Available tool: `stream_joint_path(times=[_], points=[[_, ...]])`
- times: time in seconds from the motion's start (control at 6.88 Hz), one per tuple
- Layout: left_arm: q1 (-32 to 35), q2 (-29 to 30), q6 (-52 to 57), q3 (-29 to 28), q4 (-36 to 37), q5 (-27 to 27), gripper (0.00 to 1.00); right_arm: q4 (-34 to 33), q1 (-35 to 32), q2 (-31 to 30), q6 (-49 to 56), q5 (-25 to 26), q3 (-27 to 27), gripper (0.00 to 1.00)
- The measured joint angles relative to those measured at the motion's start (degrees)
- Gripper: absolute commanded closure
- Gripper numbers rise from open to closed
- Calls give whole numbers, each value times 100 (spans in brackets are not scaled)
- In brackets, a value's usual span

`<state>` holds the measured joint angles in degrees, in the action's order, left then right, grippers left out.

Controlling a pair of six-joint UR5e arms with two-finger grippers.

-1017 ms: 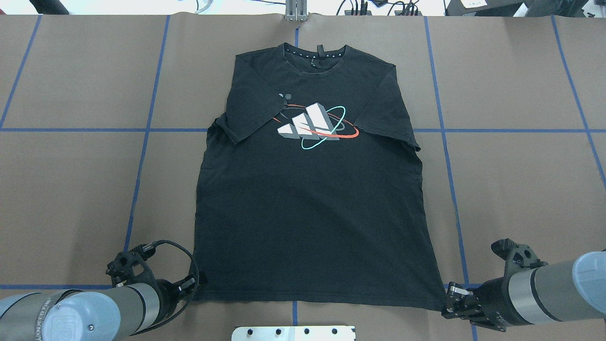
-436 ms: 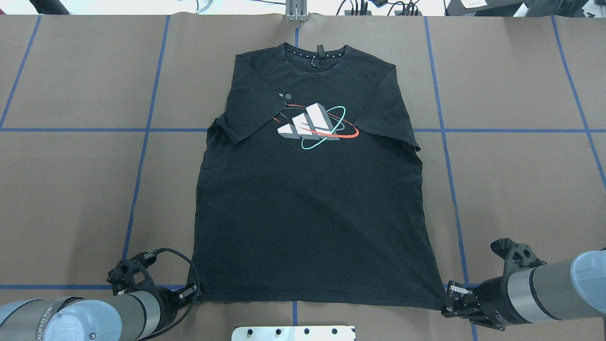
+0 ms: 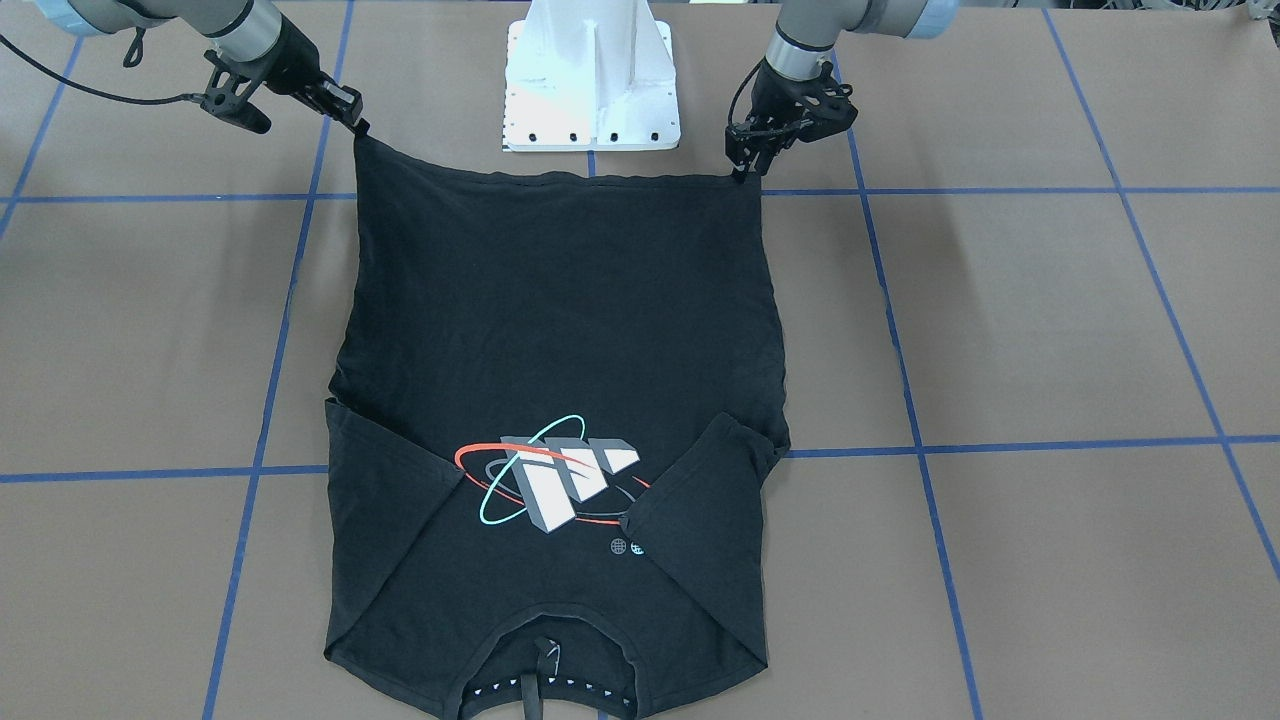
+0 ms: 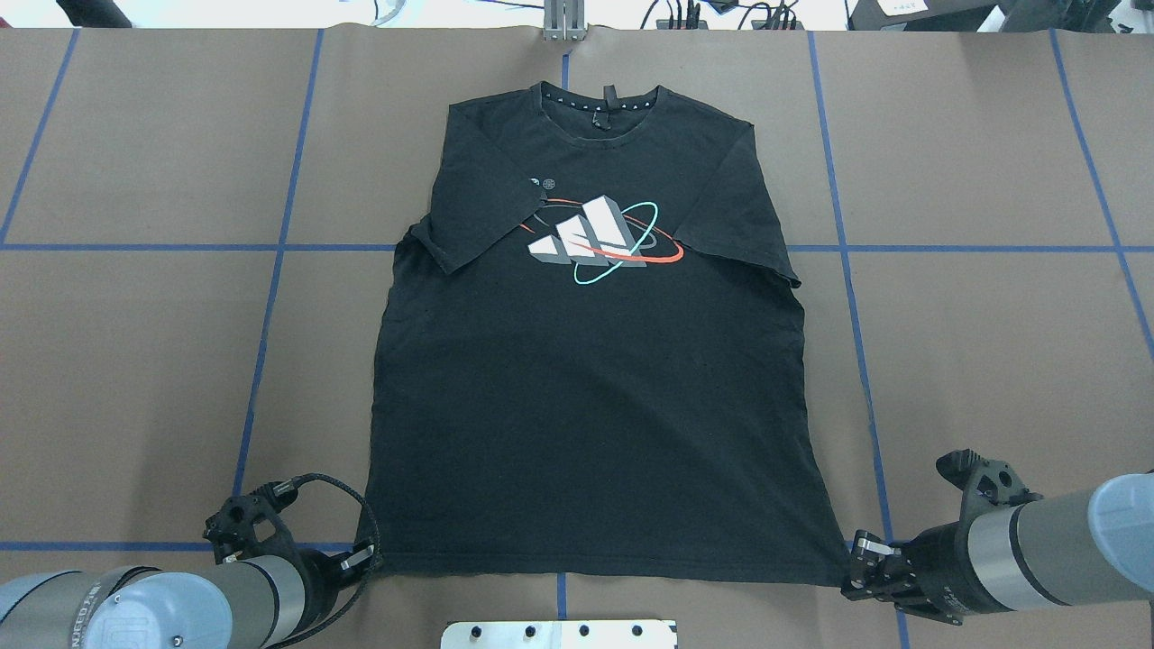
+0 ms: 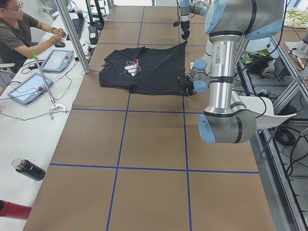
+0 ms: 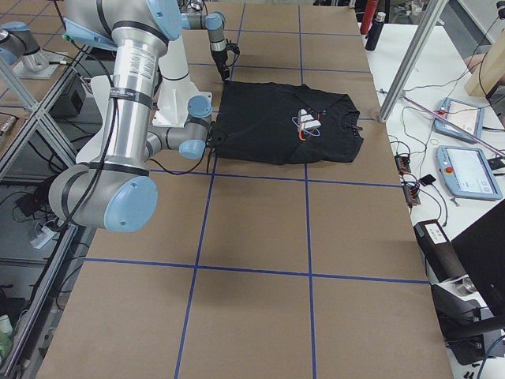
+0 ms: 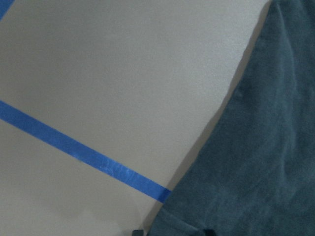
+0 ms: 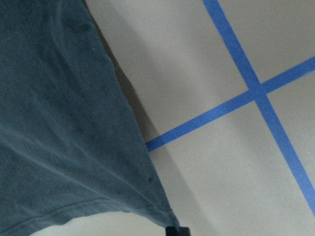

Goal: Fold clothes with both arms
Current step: 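Move the left gripper to the other hem corner and grasp both corners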

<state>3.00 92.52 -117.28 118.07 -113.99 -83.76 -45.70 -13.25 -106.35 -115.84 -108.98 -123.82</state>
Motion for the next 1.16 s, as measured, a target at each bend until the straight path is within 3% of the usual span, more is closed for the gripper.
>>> stream_joint_path(times=[0.44, 0.87, 1.16], points=[[23, -62, 3, 211, 6, -8, 100, 0, -31, 18, 0, 0, -6, 100], [20, -255, 3, 1106, 440, -176, 100, 6, -111, 11, 8, -26, -85, 100], [21, -312, 4, 1659, 825, -598, 100, 8, -285, -88, 9, -420, -331, 100]])
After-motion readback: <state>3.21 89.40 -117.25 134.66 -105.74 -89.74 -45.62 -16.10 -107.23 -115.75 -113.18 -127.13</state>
